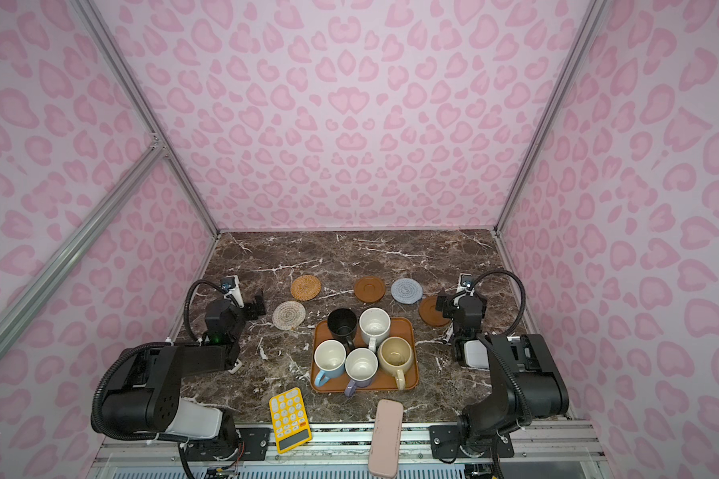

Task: Place cups on coasters
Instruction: Move the coaster to the middle-left of the table.

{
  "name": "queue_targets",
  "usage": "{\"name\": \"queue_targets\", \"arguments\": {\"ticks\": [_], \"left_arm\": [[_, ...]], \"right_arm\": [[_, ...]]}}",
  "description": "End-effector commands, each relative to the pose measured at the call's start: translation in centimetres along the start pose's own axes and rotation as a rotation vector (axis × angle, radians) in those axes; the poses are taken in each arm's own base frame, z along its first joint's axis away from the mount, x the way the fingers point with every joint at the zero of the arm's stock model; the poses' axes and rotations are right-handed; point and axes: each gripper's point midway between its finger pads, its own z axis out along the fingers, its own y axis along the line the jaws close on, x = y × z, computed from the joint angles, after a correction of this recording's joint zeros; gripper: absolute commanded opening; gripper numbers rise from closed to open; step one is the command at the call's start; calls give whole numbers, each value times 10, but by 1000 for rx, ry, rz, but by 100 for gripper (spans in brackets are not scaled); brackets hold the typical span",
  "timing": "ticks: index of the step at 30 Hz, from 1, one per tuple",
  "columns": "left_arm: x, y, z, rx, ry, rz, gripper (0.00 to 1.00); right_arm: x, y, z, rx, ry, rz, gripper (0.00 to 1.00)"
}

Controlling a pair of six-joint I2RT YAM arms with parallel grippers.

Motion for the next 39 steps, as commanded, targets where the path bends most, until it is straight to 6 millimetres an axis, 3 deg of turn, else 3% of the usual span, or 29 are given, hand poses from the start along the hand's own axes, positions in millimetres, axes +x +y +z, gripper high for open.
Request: {"name": "queue_targets", "arguments": {"ticks": [1, 28, 31, 33, 39], "left_arm": [[-8, -1, -1, 7, -35, 6, 97], [-12, -1, -1, 5, -29, 4, 97], [-27, 0, 13, -20, 114, 0, 97], [-43, -9, 17, 24, 144, 8, 97], [-96, -28, -5, 115, 24, -47, 97]], "right_arm": [[-3, 1, 0, -4, -14, -5, 100], [-6, -5, -6, 15, -36, 30, 100], [-16, -11, -17, 34, -62, 45, 100], [-22, -14, -22, 47, -40, 57, 100], [-58, -11, -36, 22, -10, 219, 100]]}}
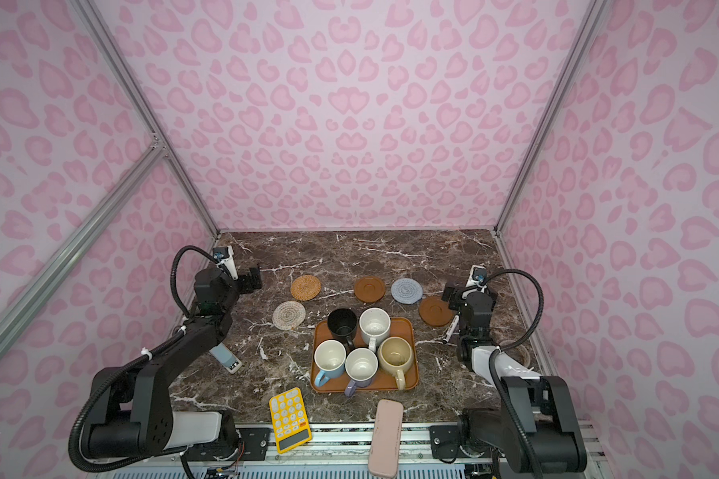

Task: Place cups on coasters
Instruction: Move the coaster to the middle-left of the table.

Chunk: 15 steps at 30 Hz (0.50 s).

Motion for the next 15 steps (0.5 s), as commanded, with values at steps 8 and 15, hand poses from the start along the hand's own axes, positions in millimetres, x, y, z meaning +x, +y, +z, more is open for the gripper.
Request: {"name": "queue_targets", "arguments": {"ticks": [8, 15], "left_arm": [[-68, -28, -73, 128, -80, -214, 97], [-80, -31, -113, 159, -73, -369, 97]], "right_arm": [[-20, 29, -6, -129, 215, 368, 100], [-48, 114, -25, -356, 274, 84, 100]]}}
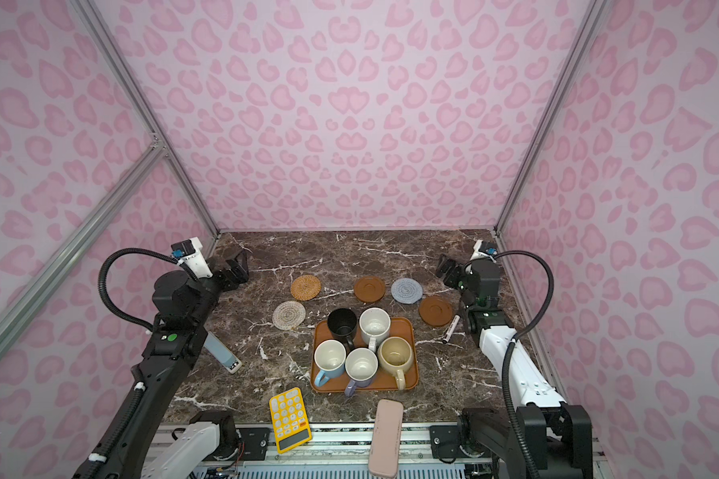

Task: Place cups on coasters
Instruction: Move the coaster to the middle-left of the table.

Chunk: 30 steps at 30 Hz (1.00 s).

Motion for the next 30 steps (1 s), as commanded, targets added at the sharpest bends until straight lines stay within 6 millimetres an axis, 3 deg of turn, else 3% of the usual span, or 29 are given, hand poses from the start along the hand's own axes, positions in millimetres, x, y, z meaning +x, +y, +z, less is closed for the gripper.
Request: {"name": "queue_targets", "arguments": {"ticks": [1, 4, 7, 10, 14, 21, 30], "left_arm": [[16, -3, -10, 25, 59, -89, 97], [18, 1, -12, 0, 66, -155, 97], [29, -3, -6, 10, 151, -157, 97], [52, 3, -3, -48, 264, -155, 97], [98, 21, -8, -205, 498, -212, 97], [164, 16, -1, -294, 711, -220, 99], [211, 20, 28, -427, 820, -135, 76]], "right_arm": [[26, 43, -2, -60, 125, -239, 100], [37, 90, -2, -109, 154, -385, 100], [47, 127, -1, -182, 195, -383, 100], [66, 161, 0, -263, 302, -397, 100], [84, 196, -6, -298, 331, -512, 97], [116, 236, -12, -395, 440, -506, 96], [153, 254, -8, -441, 543, -488, 95]]}}
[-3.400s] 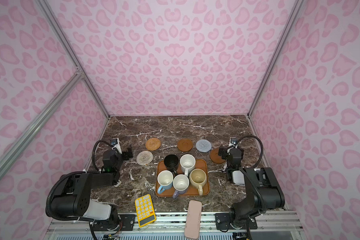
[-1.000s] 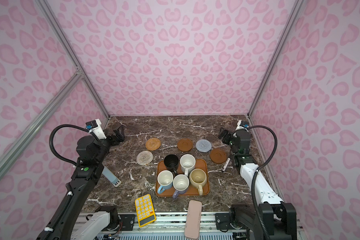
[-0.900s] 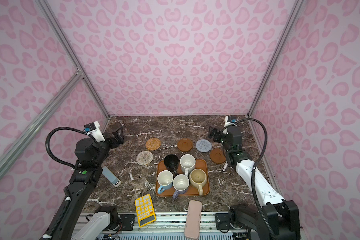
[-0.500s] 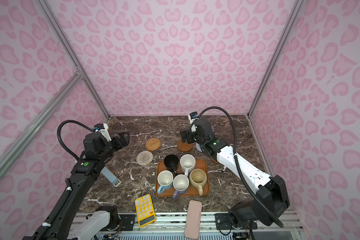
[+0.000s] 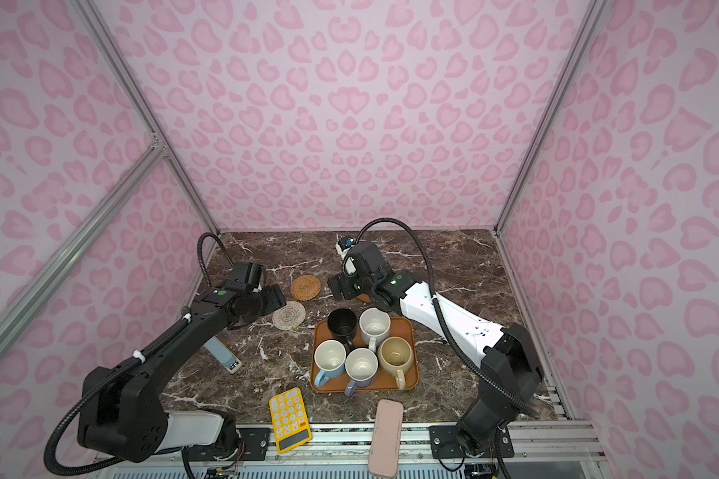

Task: Place cups on coasters
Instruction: Move the coaster to the middle-left of the table.

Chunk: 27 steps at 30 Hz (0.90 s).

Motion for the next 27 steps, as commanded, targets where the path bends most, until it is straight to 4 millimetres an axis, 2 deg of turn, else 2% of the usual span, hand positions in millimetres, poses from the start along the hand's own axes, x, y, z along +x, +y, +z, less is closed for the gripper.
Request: {"name": "queue_targets", "arguments": {"ticks": [1, 8, 14, 21, 27], "left_arm": [[-6, 4, 12, -64, -24, -24, 73], [-2, 2, 54, -120, 27, -28, 54], [7, 5, 84, -187, 80, 7, 47], [16, 10, 99, -244, 106, 18, 38], [8, 21, 102, -315, 99, 28, 38]], "right_arm": [[8, 9, 7, -38, 37, 33, 95], [13, 14, 15, -68, 48, 85, 95], [20, 13, 18, -66, 68, 87, 94], [32, 9, 22, -62, 121, 83, 94], [38, 0, 24, -53, 133, 111, 93]]}}
